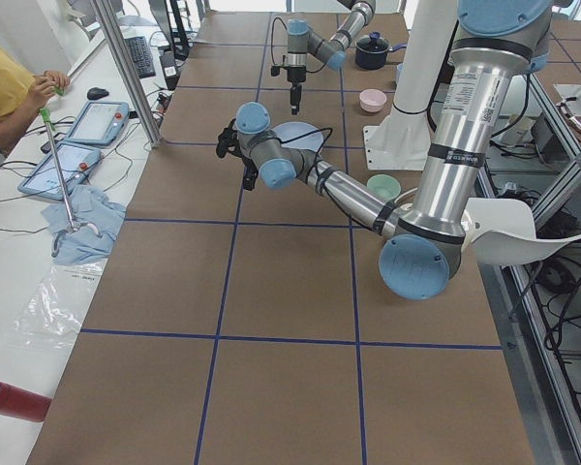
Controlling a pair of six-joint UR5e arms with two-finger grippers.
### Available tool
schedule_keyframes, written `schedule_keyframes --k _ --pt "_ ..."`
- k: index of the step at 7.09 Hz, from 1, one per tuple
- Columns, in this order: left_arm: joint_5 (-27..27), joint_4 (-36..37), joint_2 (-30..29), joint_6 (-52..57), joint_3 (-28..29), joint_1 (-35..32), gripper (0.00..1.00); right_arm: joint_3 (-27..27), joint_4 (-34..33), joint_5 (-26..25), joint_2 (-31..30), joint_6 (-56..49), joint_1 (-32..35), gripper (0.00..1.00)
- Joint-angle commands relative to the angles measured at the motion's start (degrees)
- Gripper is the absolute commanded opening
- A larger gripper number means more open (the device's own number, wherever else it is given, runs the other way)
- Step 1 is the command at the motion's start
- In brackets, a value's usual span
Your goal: Stack three plates with pink and blue
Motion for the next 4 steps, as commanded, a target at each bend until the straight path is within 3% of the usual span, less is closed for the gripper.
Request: schedule_keyframes --k 1,4 --pt "-0.08 -0.2 5.65 6.87 -2.02 -2.61 1.0 2.15 -0.12 7.8 -8.07 -3.01 10.55 1.0" --pt "0.1 0.06 14.1 28.91 -1.43 -13.04 1.0 2.87 -0.73 12.68 -25.2 -32.63 25.85 1.0"
